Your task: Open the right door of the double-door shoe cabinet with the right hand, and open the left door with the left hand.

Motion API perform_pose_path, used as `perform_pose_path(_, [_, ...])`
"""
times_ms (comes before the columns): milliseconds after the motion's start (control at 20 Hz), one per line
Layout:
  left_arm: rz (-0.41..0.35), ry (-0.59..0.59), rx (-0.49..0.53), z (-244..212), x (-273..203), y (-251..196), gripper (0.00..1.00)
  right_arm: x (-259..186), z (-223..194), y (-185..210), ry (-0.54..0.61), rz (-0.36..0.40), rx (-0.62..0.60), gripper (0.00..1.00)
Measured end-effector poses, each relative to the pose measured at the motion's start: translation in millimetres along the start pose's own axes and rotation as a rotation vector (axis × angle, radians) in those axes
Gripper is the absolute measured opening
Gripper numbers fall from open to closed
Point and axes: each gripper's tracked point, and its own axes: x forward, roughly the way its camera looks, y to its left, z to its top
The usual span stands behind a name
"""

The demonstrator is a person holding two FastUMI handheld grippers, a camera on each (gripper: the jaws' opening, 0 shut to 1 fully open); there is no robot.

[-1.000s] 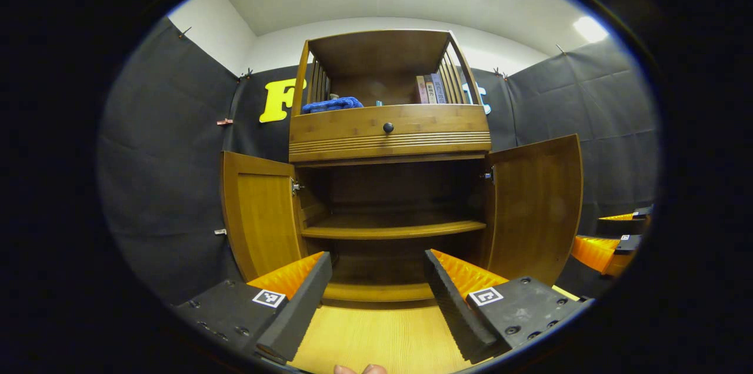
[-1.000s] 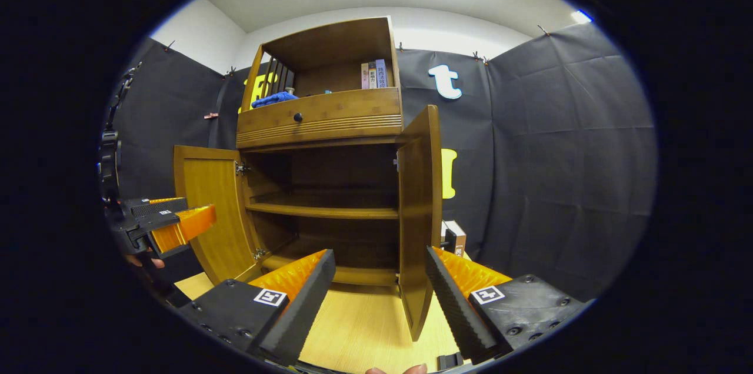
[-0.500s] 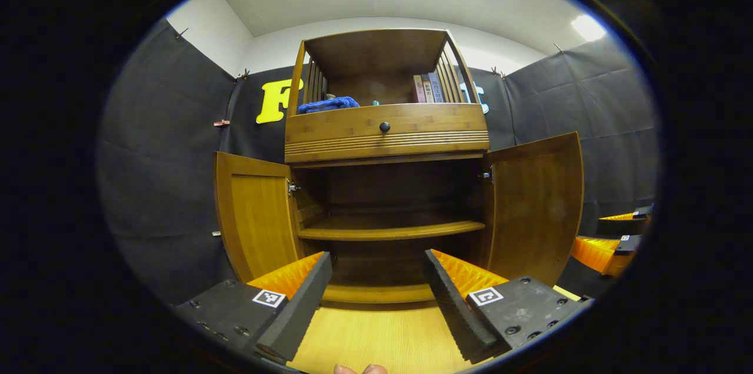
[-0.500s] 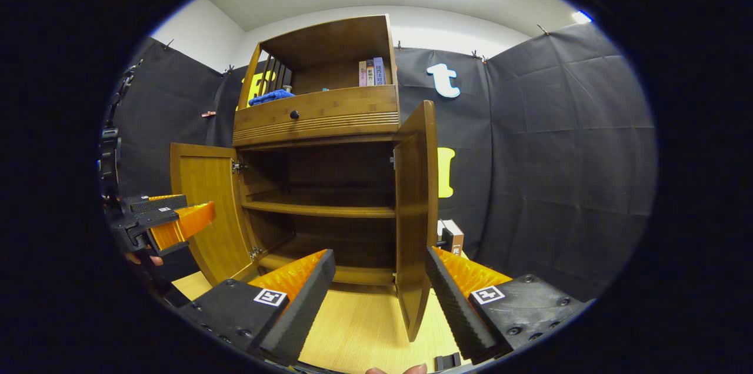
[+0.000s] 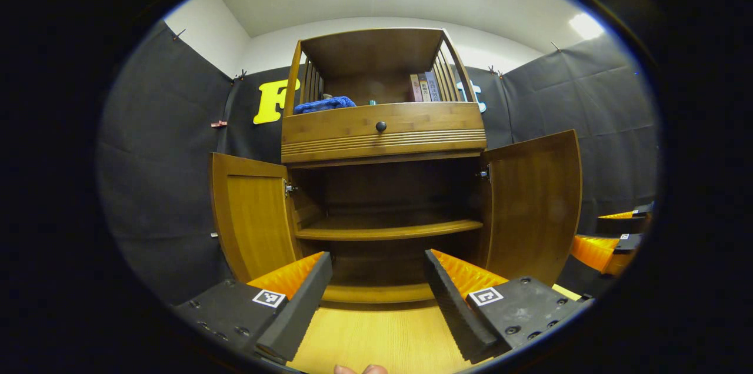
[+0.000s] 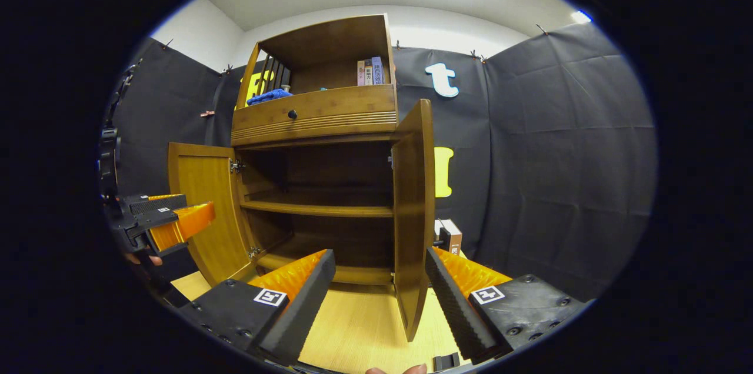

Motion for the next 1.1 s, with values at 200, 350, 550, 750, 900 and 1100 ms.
perform_pose_path(200, [-0.002, 0.000, 0.001, -0.1, -0.4, -0.5, 0.97, -1.1, -0.8, 0.8, 0.001, 0.002, -0.001, 0.98])
perform_pose_path(350, [-0.003, -0.001, 0.000, 0.7, -0.3, -1.0, 0.98, -1.1, 0.3, 0.3, -0.001, 0.001, -0.004, 0.98])
perform_pose_path(550, [-0.005, -0.001, 0.003, 0.5, 0.2, -1.2, 0.97, -0.6, 0.1, -1.2, 0.000, -0.003, -0.005, 0.98])
perform_pose_path(750, [-0.009, 0.003, 0.004, -0.8, -0.9, -3.1, 0.97, -1.6, -1.0, -1.5, 0.001, -0.003, -0.006, 1.00])
perform_pose_path(900, [-0.009, 0.002, 0.006, -1.0, -0.4, -2.6, 0.97, -0.7, -0.7, -0.8, 0.002, -0.001, -0.005, 1.00])
perform_pose_path(1100, [-0.007, 0.002, 0.006, -1.4, 0.5, -2.0, 0.97, 0.3, -1.8, -0.8, 0.003, 0.000, -0.006, 0.98])
